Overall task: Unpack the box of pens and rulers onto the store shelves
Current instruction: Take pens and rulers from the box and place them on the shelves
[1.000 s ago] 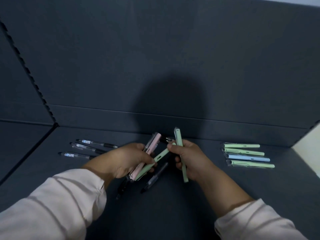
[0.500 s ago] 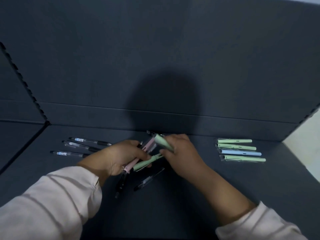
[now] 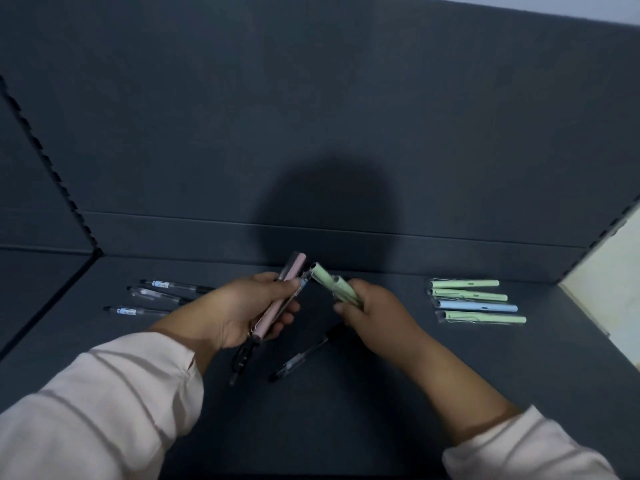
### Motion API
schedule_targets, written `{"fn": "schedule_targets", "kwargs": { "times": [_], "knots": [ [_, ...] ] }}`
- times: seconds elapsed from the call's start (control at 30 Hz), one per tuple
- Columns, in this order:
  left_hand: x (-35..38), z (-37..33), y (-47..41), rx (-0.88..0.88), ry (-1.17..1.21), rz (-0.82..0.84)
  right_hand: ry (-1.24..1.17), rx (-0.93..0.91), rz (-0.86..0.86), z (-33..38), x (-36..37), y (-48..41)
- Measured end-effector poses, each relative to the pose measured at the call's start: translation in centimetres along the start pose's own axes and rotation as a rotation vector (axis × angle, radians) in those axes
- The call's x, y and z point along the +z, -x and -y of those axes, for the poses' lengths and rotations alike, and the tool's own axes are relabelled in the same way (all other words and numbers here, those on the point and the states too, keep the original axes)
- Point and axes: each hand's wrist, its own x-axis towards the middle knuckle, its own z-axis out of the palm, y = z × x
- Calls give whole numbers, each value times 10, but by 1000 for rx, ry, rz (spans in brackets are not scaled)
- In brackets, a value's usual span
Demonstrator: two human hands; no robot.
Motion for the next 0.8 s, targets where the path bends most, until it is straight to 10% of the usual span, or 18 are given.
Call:
{"fn": "schedule_targets", "kwargs": {
  "times": [0.3, 0.8],
  "knots": [
    [26, -3, 1, -135, 159, 164, -442, 60, 15, 17, -7, 3],
    [97, -5, -6, -80, -77, 85, -316, 88, -77, -24, -29, 21]
  ]
}}
